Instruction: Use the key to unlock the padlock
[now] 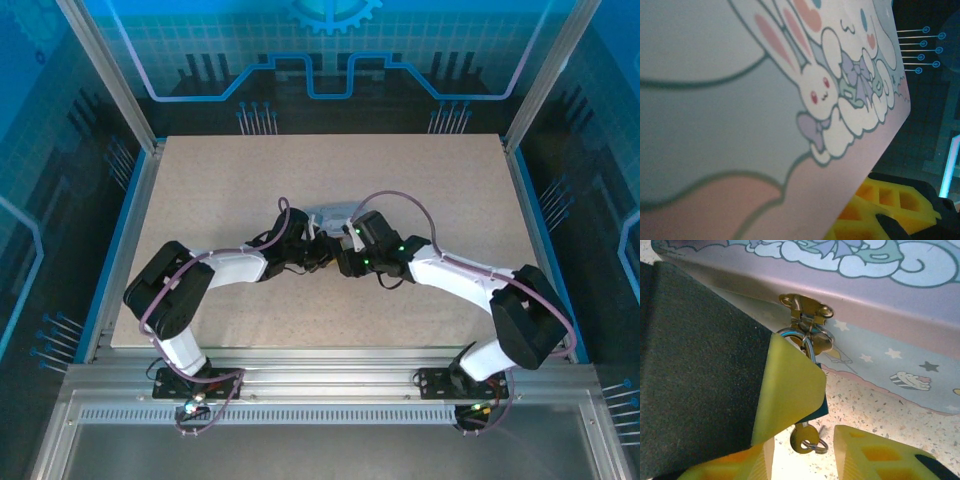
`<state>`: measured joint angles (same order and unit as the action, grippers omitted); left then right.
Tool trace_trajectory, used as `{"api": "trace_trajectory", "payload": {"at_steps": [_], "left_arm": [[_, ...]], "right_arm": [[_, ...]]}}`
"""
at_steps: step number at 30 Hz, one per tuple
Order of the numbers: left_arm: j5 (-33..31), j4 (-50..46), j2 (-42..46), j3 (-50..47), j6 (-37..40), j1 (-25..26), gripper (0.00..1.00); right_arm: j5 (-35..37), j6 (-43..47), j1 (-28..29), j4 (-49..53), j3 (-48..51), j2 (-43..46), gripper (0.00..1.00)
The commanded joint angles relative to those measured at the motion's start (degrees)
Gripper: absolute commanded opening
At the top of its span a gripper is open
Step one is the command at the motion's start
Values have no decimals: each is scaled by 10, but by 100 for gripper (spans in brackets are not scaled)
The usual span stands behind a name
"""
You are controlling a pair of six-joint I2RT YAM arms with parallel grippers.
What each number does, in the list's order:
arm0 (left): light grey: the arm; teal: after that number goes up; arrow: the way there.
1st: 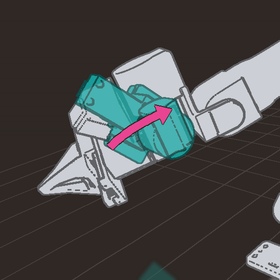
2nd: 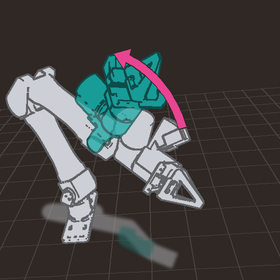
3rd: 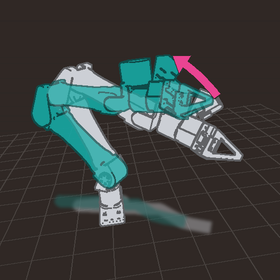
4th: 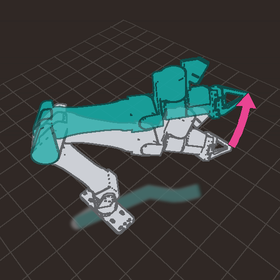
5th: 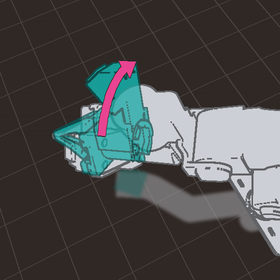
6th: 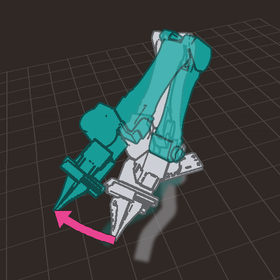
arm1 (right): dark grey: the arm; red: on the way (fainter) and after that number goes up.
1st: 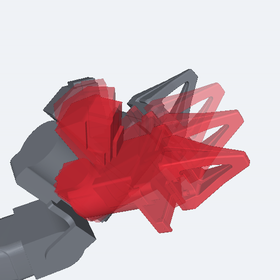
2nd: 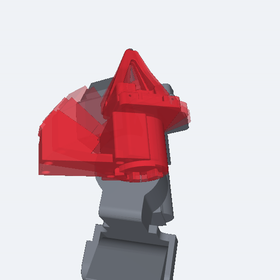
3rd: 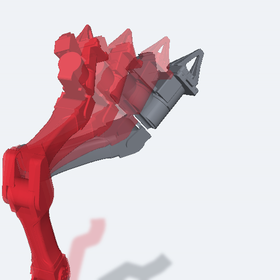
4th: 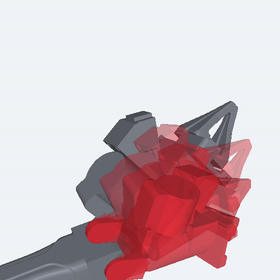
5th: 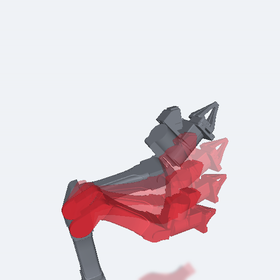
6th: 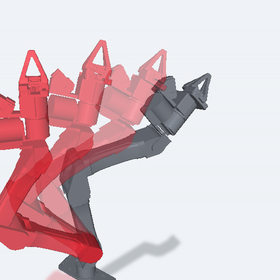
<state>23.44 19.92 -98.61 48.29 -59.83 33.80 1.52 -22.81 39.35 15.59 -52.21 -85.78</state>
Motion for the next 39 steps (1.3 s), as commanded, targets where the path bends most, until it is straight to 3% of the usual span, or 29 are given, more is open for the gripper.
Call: {"api": "trace_trajectory", "payload": {"at_steps": [1, 9, 15, 20, 25, 29, 33, 39], "left_arm": [[22, 11, 12, 14, 3, -1, 6], [24, 11, 13, 14, 3, -1, 6], [24, 12, 11, 11, 4, -2, 6], [22, 13, 14, 7, 6, -2, 7], [18, 13, 12, 1, 10, -2, 21], [-2, 4, 17, -12, 12, -2, 44], [-27, 3, 27, -36, 6, -3, 52], [-55, 18, 51, -81, -7, -7, 54]], "right_arm": [[7, 7, 7, -6, -20, -16, 37], [10, 9, 8, -9, -26, -21, 29], [-4, 19, 7, -11, -25, -21, 2], [-25, 21, 7, -23, -16, -22, 0], [-37, 16, 6, -35, -8, -33, 0], [-43, 19, 5, -50, 3, -46, 0], [-53, 21, 4, -65, 15, -64, 0], [-63, 29, 0, -74, 15, -72, 0]]}}
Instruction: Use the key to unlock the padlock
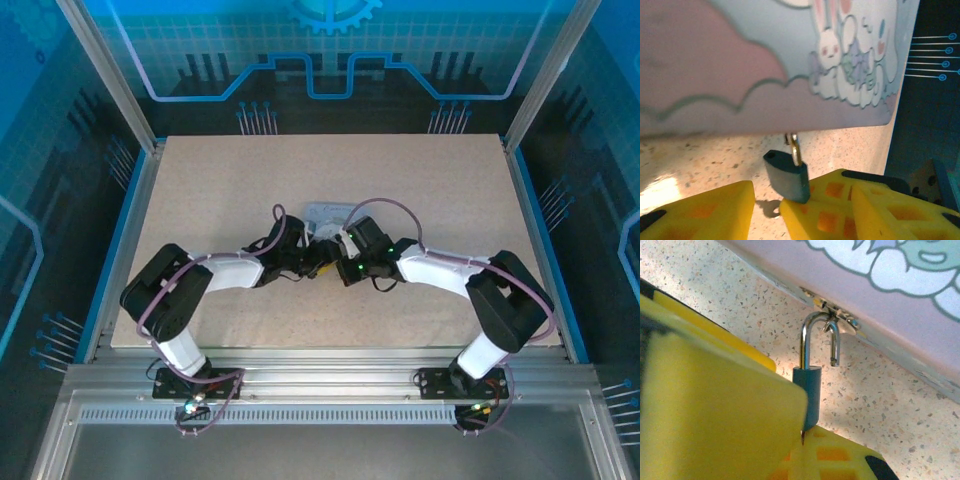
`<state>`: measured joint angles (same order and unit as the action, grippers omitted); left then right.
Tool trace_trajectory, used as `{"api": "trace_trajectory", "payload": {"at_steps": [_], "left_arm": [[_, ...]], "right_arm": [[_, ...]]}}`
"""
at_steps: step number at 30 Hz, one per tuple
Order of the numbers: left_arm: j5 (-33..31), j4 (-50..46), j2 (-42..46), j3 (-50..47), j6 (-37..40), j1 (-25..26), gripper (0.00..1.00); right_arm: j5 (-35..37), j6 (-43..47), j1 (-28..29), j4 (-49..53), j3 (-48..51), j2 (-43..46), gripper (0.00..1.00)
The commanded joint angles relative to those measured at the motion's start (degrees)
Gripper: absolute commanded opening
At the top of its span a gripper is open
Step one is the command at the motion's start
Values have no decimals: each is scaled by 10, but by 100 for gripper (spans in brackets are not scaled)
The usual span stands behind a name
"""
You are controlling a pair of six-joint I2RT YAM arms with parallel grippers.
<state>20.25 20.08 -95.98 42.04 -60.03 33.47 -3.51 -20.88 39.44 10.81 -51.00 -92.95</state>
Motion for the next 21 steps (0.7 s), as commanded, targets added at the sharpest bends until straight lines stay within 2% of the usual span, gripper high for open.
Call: {"api": "trace_trajectory", "payload": {"at_steps": [1, 12, 21], "left_arm": [[-25, 15, 30, -22, -3, -5, 54], [-57, -18, 88, -46, 16, -37, 57], [-54, -21, 104, -58, 25, -54, 57]], "right_arm": [[-16, 13, -2, -25, 3, -1, 0], [-45, 47, -14, 11, 0, -16, 0], [-33, 67, -14, 40, -10, -23, 0]]}}
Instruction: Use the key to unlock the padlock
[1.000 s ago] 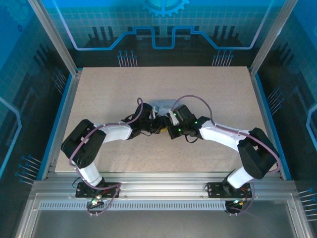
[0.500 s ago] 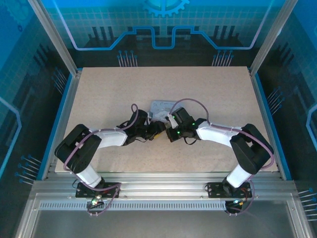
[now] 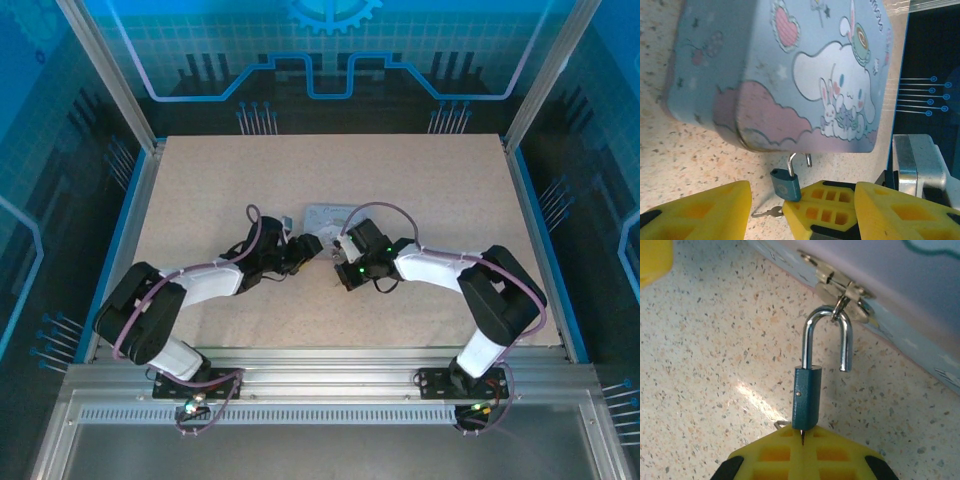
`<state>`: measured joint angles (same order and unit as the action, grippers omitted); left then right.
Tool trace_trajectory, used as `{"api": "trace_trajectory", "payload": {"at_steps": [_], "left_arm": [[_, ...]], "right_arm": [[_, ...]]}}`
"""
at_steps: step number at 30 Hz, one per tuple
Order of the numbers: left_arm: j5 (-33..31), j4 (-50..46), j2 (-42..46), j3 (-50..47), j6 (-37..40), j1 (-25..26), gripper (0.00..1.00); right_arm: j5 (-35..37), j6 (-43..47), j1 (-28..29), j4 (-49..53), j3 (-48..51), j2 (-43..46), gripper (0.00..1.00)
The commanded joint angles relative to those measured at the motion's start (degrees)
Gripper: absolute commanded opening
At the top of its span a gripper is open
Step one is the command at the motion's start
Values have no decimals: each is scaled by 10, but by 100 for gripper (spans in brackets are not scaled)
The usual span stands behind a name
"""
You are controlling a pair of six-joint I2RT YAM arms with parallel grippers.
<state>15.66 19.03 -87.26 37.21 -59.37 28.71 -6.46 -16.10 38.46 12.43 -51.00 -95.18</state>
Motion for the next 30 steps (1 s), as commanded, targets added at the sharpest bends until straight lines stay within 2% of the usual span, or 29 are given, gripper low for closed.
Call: {"api": "trace_trajectory", "payload": {"at_steps": [1, 11, 30], "left_arm": [[-9, -13, 20, -10, 20, -8, 57], [-19, -10, 31, -9, 39, -11, 58], [-43, 14, 12, 15, 42, -11, 58]], "right_arm": [[-1, 22, -4, 26, -10, 2, 0], [28, 50, -5, 43, -9, 31, 0], [32, 78, -1, 28, 3, 46, 0]]}}
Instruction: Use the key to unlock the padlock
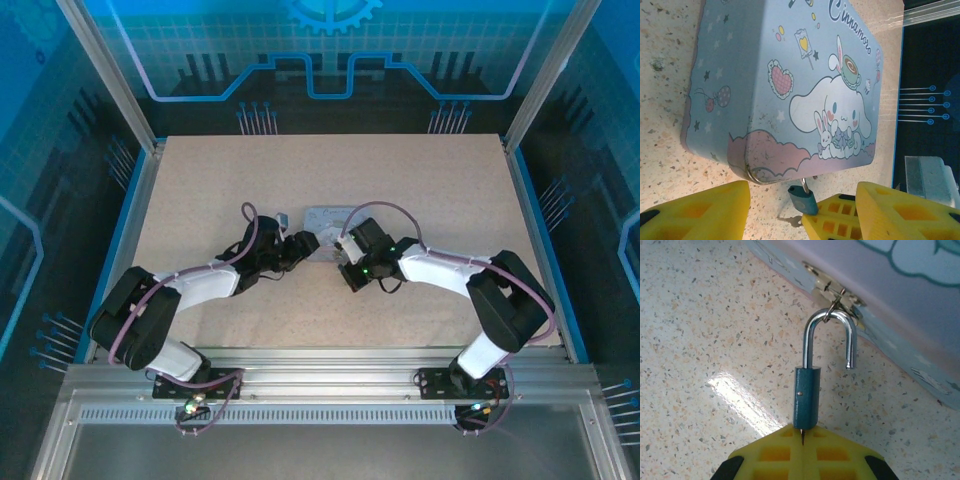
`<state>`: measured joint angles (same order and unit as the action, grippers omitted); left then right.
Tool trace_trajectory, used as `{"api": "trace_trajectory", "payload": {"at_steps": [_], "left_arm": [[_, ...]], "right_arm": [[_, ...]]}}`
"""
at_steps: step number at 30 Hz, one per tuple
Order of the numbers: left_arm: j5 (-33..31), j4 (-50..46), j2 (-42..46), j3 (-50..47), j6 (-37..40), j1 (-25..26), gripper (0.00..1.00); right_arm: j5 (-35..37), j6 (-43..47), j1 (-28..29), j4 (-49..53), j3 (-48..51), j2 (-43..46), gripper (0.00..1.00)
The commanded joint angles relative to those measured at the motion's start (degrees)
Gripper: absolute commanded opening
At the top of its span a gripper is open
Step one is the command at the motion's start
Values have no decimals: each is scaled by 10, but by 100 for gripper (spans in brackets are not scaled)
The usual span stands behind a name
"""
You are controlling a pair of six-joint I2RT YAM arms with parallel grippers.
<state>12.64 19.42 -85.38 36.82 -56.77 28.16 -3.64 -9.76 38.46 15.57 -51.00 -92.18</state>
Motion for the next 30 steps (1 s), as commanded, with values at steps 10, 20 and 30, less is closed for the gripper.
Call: {"api": "trace_trajectory", "payload": {"at_steps": [10, 20, 30], "left_arm": [[-24, 5, -9, 27, 21, -6, 58], [-30, -6, -23, 45, 35, -11, 58], [-25, -7, -31, 52, 41, -21, 59]], "right_arm": [[26, 40, 5, 17, -4, 25, 0], [49, 84, 13, 29, -17, 8, 0], [67, 119, 29, 8, -13, 8, 0]]}}
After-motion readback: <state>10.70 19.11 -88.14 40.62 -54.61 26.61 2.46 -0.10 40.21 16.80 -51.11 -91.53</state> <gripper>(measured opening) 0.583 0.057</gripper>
